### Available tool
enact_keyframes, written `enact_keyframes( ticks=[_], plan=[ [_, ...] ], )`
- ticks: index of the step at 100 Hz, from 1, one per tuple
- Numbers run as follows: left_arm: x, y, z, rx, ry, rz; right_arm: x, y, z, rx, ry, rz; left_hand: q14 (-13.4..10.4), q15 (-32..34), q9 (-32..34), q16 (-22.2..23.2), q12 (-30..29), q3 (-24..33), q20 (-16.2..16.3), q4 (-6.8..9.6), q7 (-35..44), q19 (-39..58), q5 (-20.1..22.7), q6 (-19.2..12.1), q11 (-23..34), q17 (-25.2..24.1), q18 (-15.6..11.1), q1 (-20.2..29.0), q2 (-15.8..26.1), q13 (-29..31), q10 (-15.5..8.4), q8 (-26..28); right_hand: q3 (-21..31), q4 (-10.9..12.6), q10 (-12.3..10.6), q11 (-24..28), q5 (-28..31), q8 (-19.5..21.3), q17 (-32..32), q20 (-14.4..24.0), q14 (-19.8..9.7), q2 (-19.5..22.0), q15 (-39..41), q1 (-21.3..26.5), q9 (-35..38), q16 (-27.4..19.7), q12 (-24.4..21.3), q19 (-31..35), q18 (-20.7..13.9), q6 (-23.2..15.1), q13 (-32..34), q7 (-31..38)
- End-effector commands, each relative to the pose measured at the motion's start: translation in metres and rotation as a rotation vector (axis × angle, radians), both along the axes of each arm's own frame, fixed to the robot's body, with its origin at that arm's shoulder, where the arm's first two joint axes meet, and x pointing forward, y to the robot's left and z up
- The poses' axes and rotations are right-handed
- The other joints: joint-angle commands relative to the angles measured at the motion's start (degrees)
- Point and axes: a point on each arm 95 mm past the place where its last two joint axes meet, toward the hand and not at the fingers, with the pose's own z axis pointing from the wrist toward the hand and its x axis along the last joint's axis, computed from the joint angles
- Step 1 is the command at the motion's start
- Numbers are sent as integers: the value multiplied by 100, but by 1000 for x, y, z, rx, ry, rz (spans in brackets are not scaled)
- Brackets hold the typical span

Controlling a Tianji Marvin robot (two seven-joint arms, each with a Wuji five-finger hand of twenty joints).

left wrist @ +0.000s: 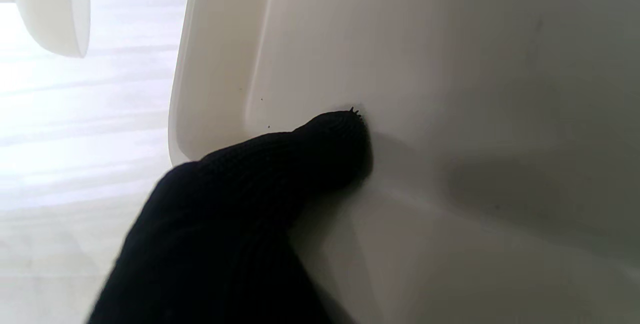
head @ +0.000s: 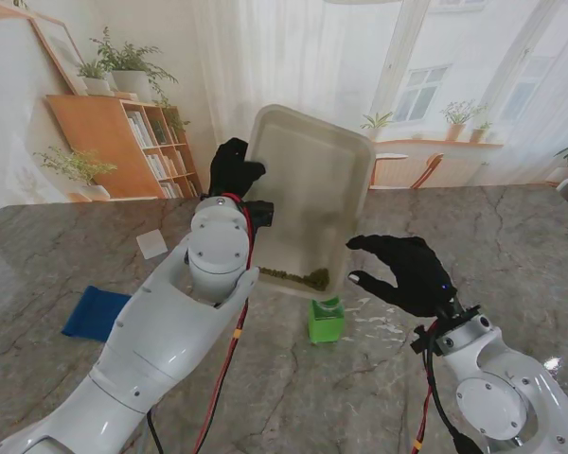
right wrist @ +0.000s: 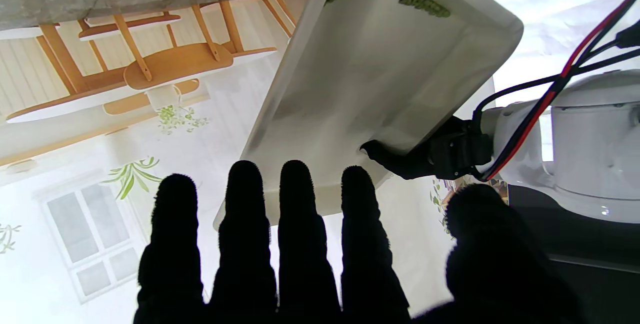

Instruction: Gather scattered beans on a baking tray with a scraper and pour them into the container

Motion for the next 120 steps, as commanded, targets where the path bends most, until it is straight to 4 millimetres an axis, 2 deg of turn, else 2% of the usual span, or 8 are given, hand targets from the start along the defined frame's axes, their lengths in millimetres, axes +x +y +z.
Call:
enact_keyframes(
  ticks=[1,55,89,120],
  plan=[
    [-2,-6,6,-23,-13,-15,-1,2,-2,-3,14,15,-564,431,97,145,171,491,717,-141,-1,993,-141,-146,827,343,-1240,649,253,187,-1116,77,80,157,-103,-30,99,-135,-2,100,-45,12,4,29,-42,83,-51,35,74,-115,29,29],
    [-2,-3,7,47,-87,-71,3,9,-4,14,42,38,-608,411,119,111,147,493,729,-107,11,978,-118,-220,817,339,-1272,603,289,198,-1165,77,84,155,-114,-32,89,-140,-7,97,-47,17,-19,21,-42,72,-50,32,78,-115,10,22],
    [-3,-7,16,-2,-127,-69,4,10,-3,19,33,37,-638,370,120,88,137,482,721,-88,14,895,-115,-253,808,357,-1305,593,298,201,-1203,77,85,156,-104,-28,71,-142,-2,96,-41,23,-19,23,-34,70,-49,32,73,-117,16,15],
    [-2,-7,12,-3,-123,-79,-2,4,-2,9,17,23,-655,354,129,88,130,481,755,-73,20,867,-104,-274,802,378,-1311,574,305,218,-1215,77,81,155,-109,-29,86,-142,0,98,-44,21,-12,16,-34,74,-49,36,74,-118,22,20]
  ],
)
